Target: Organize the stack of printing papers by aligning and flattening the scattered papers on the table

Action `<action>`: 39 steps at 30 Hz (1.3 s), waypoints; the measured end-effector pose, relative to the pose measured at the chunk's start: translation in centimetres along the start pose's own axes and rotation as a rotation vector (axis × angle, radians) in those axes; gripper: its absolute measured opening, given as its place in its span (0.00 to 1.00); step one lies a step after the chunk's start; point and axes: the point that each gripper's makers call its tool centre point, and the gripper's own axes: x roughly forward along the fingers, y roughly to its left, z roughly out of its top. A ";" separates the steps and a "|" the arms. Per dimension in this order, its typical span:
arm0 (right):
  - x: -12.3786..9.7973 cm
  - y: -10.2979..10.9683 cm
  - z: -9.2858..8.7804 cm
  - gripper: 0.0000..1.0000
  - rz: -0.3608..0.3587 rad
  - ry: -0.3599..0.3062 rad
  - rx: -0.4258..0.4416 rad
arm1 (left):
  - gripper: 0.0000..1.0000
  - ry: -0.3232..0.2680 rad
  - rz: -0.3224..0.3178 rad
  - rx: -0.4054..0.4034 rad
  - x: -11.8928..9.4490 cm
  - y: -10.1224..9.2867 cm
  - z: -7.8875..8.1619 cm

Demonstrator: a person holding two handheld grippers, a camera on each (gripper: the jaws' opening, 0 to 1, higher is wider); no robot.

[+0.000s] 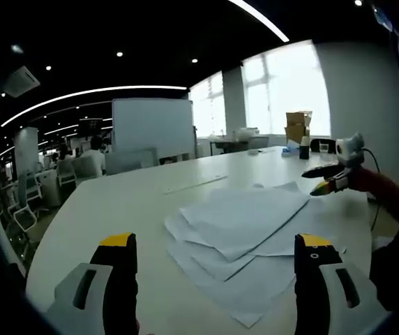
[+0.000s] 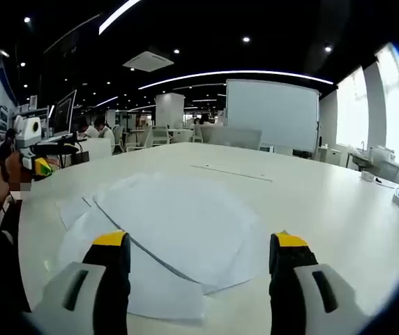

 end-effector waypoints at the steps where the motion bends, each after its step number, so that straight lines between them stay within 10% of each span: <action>1: 0.0 0.0 0.0 0.77 0.001 -0.001 0.003 | 0.96 0.000 0.001 0.000 0.0 0.0 0.0; 39: 1.1 -0.4 -1.5 0.73 -0.018 0.026 0.026 | 0.95 -0.001 0.005 0.000 -0.2 0.0 -0.1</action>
